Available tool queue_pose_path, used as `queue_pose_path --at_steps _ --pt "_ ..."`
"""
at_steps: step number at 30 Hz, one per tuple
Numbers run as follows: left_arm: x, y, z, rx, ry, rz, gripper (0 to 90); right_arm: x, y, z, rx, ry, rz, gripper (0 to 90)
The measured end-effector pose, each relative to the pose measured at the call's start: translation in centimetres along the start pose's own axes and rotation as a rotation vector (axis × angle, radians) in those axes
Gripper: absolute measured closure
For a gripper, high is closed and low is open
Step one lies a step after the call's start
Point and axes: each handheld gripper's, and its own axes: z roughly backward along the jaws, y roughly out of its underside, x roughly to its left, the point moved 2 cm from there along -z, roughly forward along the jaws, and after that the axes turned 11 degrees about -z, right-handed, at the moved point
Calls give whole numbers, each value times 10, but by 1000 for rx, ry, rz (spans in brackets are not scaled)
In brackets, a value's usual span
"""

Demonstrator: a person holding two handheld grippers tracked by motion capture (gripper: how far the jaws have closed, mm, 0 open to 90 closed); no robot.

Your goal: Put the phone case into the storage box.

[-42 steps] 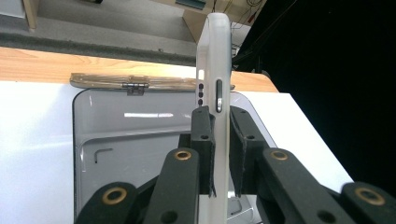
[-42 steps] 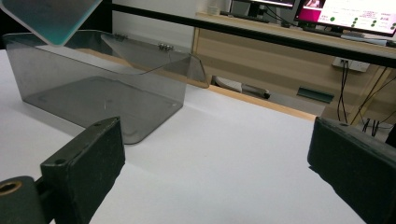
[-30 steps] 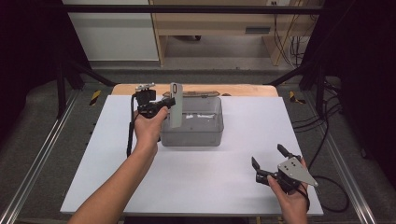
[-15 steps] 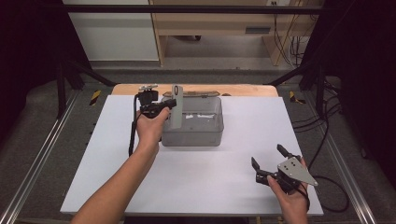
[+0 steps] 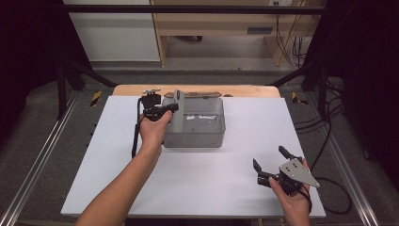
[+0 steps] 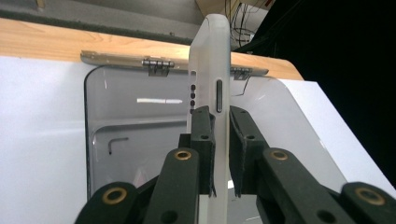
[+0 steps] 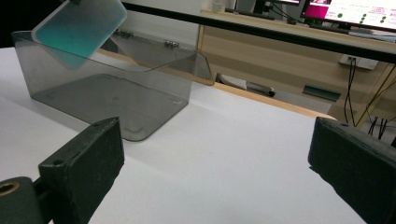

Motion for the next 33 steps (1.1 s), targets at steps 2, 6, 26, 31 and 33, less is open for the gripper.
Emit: queue_pose_path --at_steps 2,6,26,31,33 --pt "1 3 -3 6 -1 6 811 0 0 0 2 0 1 39" --pt "5 10 -9 26 -2 25 811 0 0 0 4 -2 1 39" --pt "24 25 -28 125 14 94 809 2 1 -2 19 -10 4 38" --pt "30 24 -31 156 -16 62 796 3 2 -3 23 -12 6 38" --pt "33 25 -31 166 -30 52 790 3 2 -4 26 -12 7 38"
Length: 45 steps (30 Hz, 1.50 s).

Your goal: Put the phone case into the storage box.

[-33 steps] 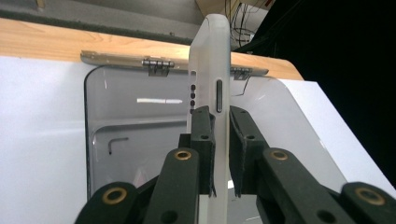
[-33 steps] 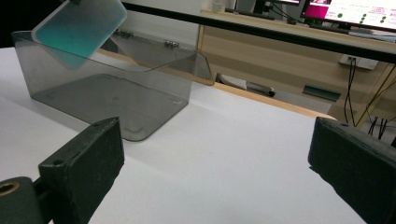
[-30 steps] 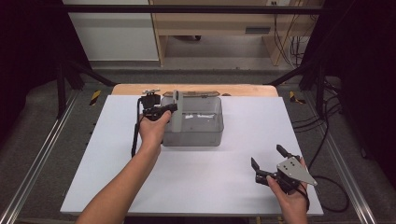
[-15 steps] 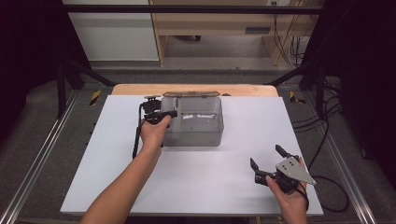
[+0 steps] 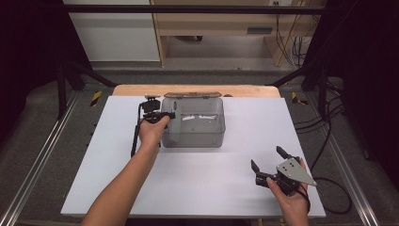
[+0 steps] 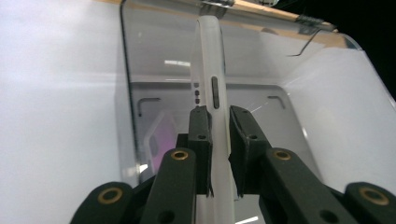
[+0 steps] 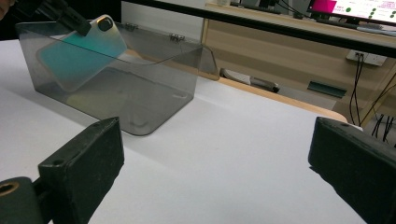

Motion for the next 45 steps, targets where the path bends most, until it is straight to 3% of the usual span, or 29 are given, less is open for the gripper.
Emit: queue_pose_path --at_steps 14,19,27,45 --pt "0 -3 -3 58 -45 -52 778 1 1 -2 17 -1 1 38" --pt "-2 -4 -5 49 -42 -62 771 1 1 -2 20 -3 1 38" --pt "-10 0 -12 67 -88 -114 713 1 2 -2 25 -4 1 38" --pt "-12 0 -9 56 -109 -137 697 2 3 -3 33 -11 -2 38"
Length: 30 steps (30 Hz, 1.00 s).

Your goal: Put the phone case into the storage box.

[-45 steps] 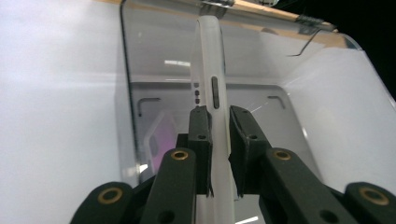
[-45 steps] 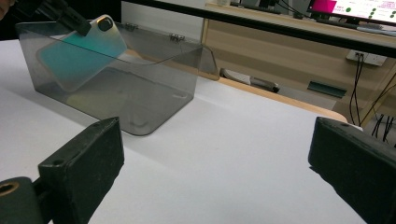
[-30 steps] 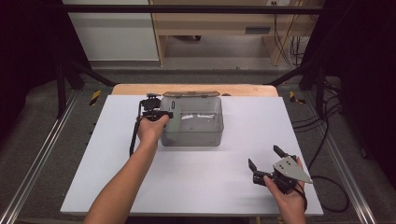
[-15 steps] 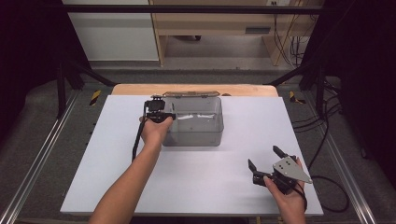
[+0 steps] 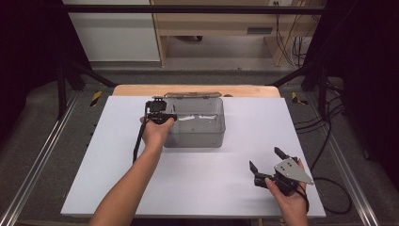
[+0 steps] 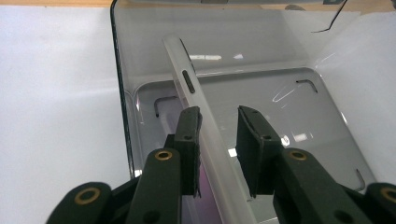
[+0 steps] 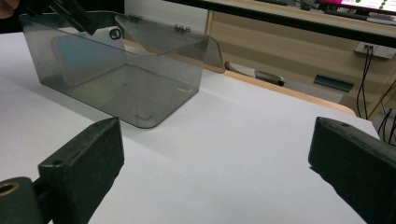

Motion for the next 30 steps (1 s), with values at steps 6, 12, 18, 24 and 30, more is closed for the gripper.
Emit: queue_pose_path --at_steps 6,12,18,24,30 --pt "0 0 1 0 -1 -1 700 0 0 0 1 -4 4 38" --pt "-1 0 2 -4 -7 -12 697 0 0 0 1 -4 3 38" --pt "2 -1 5 -6 -14 -19 693 1 0 0 2 -6 2 38" --pt "8 -1 10 -14 -16 -20 693 1 0 -1 5 -9 4 38" --pt "7 -3 16 -45 -4 -39 685 2 0 -1 4 -11 5 38"
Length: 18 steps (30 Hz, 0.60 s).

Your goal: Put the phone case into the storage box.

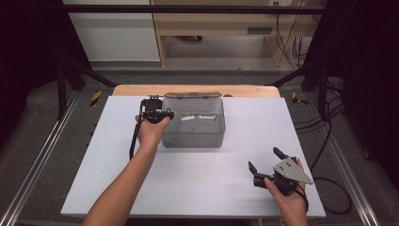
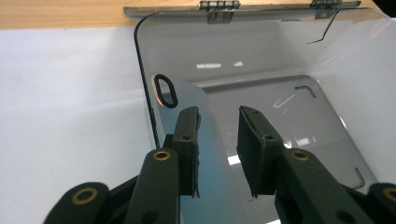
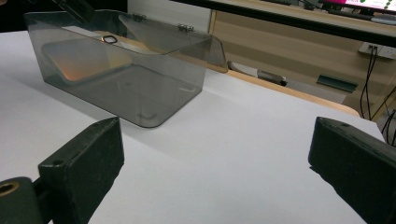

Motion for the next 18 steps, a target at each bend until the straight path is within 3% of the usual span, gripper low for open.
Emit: queue_pose_path --at_steps 8,12,14,18 --pt "-7 -4 11 -84 16 -54 634 0 0 0 2 -1 2 38" --pt "-10 -6 18 -135 4 -80 517 0 1 -1 4 0 3 38" --pt "-11 -8 23 -184 -18 -86 417 0 1 0 5 0 3 38" --pt "-9 -9 33 -260 -8 -96 265 0 1 0 6 0 6 38"
